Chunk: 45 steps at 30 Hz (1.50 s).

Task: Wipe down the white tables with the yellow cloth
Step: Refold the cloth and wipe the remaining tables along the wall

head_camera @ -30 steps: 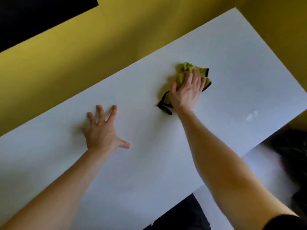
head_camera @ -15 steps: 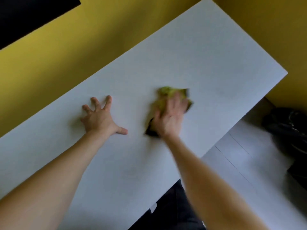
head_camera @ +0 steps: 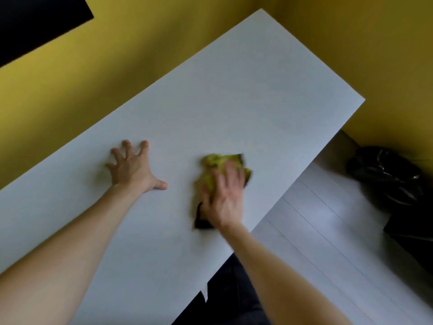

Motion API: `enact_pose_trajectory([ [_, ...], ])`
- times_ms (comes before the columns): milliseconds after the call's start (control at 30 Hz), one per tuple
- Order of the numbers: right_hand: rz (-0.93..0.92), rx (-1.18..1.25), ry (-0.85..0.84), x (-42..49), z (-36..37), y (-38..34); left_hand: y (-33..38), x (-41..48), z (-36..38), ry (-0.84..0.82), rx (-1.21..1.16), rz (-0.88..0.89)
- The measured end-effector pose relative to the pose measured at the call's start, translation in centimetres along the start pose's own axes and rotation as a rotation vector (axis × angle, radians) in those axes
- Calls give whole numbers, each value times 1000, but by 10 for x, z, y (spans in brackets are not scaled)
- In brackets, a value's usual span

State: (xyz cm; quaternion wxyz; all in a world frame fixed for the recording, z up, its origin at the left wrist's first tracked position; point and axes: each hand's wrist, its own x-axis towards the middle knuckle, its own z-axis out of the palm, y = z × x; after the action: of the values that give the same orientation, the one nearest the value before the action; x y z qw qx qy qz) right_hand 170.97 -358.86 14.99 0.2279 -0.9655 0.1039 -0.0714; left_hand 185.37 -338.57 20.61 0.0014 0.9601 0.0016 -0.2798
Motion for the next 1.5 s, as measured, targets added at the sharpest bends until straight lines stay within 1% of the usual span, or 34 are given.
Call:
enact_pose_trajectory([
  [67, -357, 33, -196, -16, -4, 0, 10, -3, 6, 97, -47, 211],
  [100, -453, 40, -242, -13, -10, 16, 16, -5, 12, 180, -78, 345],
  [133, -484, 30, -261, -6, -18, 34, 22, -5, 18, 278, -114, 464],
  [167, -458, 8, -256, 0, -26, 52, 30, -3, 24, 367, -156, 553],
  [233, -240, -39, -144, 12, -39, 82, 47, 8, 33, 464, -193, 679],
  [300, 31, -73, 44, 19, -47, 98, 62, 24, 39, 498, -148, 782],
  [400, 388, -148, 235, 23, -30, 80, 70, 47, 51, 569, -124, 876],
  [433, 470, -169, 270, 25, -21, 64, 69, 51, 55, 588, -138, 893],
  [467, 498, -182, 274, 27, -12, 46, 68, 54, 57, 610, -165, 901],
  [500, 452, -178, 239, 27, -3, 28, 67, 57, 59, 630, -193, 905],
  [533, 344, -149, 172, 25, 5, 12, 67, 58, 59, 641, -215, 910],
  [600, 40, -65, 12, 21, 7, 0, 64, 57, 61, 636, -239, 920],
  [667, -207, -26, -124, 32, -10, 22, 63, 57, 62, 629, -251, 933],
  [733, -333, -79, -236, 50, -35, 60, 63, 57, 61, 631, -266, 932],
  [767, -314, -122, -240, 57, -45, 82, 63, 57, 61, 633, -278, 923],
  [800, -223, -159, -182, 62, -55, 104, 62, 57, 61, 631, -284, 915],
  [833, -68, -187, -84, 67, -62, 119, 62, 56, 61, 629, -286, 909],
  [867, 136, -191, 42, 70, -63, 125, 62, 56, 61, 628, -292, 906],
  [900, 339, -194, 171, 73, -56, 119, 63, 56, 62, 626, -300, 907],
  [933, 469, -201, 253, 76, -43, 104, 63, 56, 63, 620, -309, 913],
  [967, 482, -195, 264, 80, -29, 82, 63, 57, 63, 618, -317, 920],
  [1000, 355, -160, 190, 83, -17, 59, 63, 57, 63, 620, -323, 922],
  [1067, -65, -75, -77, 85, -7, 27, 62, 58, 65, 629, -333, 913],
  [1100, -256, -67, -182, 91, -13, 28, 62, 57, 65, 637, -341, 903],
  [1133, -387, -89, -244, 101, -22, 41, 62, 56, 66, 641, -351, 894],
  [1167, -438, -132, -270, 112, -32, 60, 62, 55, 66, 638, -359, 886],
  [1200, -398, -181, -256, 123, -39, 81, 63, 54, 65, 633, -358, 881],
  [1233, -255, -212, -185, 134, -47, 103, 63, 53, 64, 629, -348, 876],
  [1300, 226, -213, 73, 157, -55, 124, 64, 52, 63, 628, -330, 870],
  [1333, 413, -205, 191, 164, -49, 121, 65, 53, 63, 627, -328, 871],
  [1367, 486, -200, 239, 164, -36, 106, 66, 54, 63, 624, -329, 873],
  [1400, 430, -178, 219, 159, -24, 84, 67, 55, 63, 622, -333, 871],
  [1433, 270, -136, 131, 147, -15, 58, 68, 55, 63, 624, -335, 866],
  [1500, -139, -53, -116, 112, -14, 29, 70, 53, 66, 636, -335, 863],
])
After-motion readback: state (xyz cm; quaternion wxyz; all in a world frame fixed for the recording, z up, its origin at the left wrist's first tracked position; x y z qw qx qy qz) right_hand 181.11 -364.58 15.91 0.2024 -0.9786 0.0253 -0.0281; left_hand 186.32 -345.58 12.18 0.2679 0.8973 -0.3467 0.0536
